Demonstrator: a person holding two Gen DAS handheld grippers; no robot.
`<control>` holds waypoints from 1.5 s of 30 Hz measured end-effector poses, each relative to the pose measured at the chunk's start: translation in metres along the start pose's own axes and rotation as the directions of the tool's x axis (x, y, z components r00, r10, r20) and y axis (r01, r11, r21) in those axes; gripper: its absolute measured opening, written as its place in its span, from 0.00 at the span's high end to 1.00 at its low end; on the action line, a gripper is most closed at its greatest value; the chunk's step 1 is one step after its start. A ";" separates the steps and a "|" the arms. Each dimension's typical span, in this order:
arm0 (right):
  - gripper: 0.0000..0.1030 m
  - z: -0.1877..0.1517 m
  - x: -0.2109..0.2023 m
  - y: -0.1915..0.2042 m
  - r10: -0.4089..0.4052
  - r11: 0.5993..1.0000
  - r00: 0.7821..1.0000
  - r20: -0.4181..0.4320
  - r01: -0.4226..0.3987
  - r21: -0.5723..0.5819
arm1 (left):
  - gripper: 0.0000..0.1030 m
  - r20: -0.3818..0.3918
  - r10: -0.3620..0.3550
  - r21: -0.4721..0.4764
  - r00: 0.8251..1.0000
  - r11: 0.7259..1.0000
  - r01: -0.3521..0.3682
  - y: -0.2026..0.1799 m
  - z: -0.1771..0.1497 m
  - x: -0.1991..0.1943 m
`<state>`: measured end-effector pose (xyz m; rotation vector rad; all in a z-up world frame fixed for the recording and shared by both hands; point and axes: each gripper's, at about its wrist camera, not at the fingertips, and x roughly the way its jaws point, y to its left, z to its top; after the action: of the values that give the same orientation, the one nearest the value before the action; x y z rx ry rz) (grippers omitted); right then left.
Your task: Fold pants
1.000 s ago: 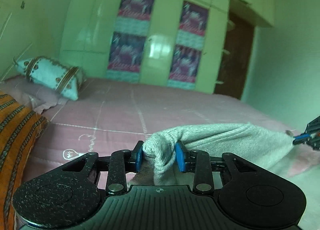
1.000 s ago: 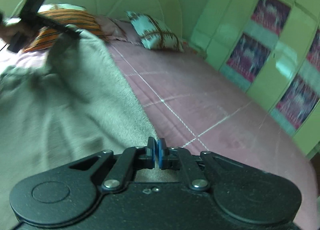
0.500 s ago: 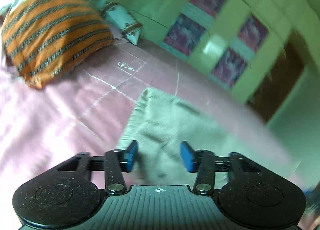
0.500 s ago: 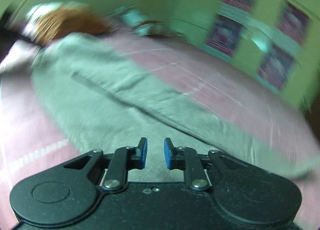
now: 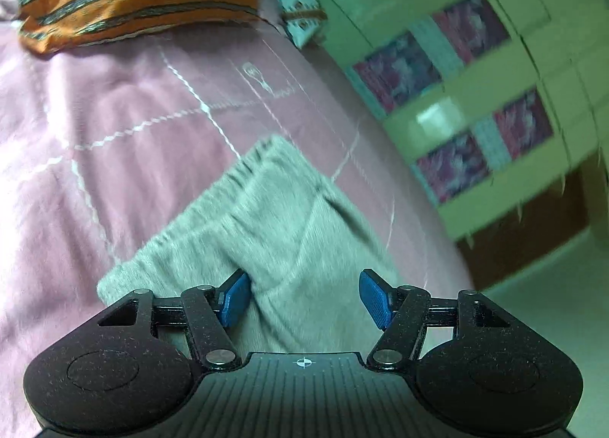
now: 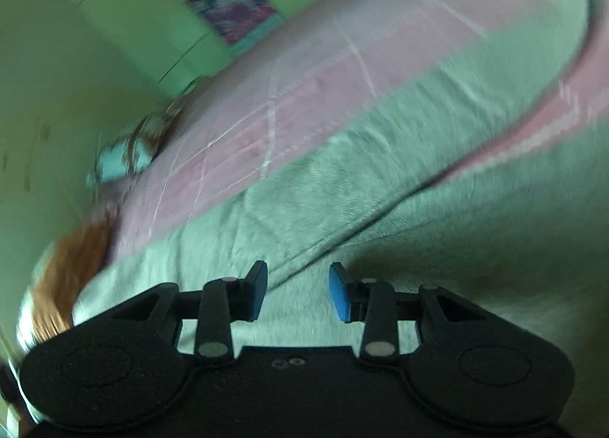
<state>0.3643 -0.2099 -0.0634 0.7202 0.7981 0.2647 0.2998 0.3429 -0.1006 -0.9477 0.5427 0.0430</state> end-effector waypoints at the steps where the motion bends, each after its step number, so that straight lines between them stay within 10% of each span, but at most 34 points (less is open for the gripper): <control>1: 0.72 0.001 0.005 -0.005 0.015 0.999 1.000 0.008 -0.015 0.039 | 0.37 0.006 -0.006 -0.023 1.000 1.000 0.006 0.003 0.002 0.002; 3: 0.73 0.005 0.014 -0.009 0.031 0.996 0.999 0.020 -0.032 0.082 | 0.40 0.017 -0.009 -0.049 1.000 0.999 0.010 0.001 0.010 0.009; 6: 0.95 0.009 0.021 -0.005 -0.008 0.997 1.000 0.017 0.007 0.071 | 0.73 0.004 0.031 -0.031 1.000 0.999 -0.031 -0.004 0.019 0.027; 15: 1.00 0.012 -0.053 0.035 0.103 0.985 0.987 0.123 -0.083 -0.154 | 0.77 0.019 -0.056 0.050 0.998 0.997 0.055 -0.036 0.045 -0.015; 20: 1.00 -0.018 -0.102 0.045 0.148 0.958 0.986 0.070 -0.126 -0.258 | 0.77 -0.041 0.031 0.099 0.999 0.995 -0.026 -0.009 0.029 -0.045; 24: 1.00 -0.070 -0.066 0.014 -0.046 0.957 0.992 -0.114 0.011 -0.289 | 0.77 -0.105 0.118 0.073 0.987 0.991 -0.111 0.026 0.008 -0.034; 35: 1.00 -0.055 -0.108 0.032 0.082 0.943 0.996 -0.022 -0.085 -0.322 | 0.77 -0.039 0.069 0.140 0.997 0.988 -0.063 0.002 0.021 -0.068; 45: 1.00 -0.076 -0.074 0.020 -0.007 0.950 0.994 -0.111 -0.028 -0.310 | 0.77 -0.065 0.145 0.185 0.987 0.974 -0.131 0.008 0.014 -0.055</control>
<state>0.2598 -0.1934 -0.0449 0.4142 0.8346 0.4333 0.2561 0.3701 -0.0750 -0.7365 0.6726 0.0808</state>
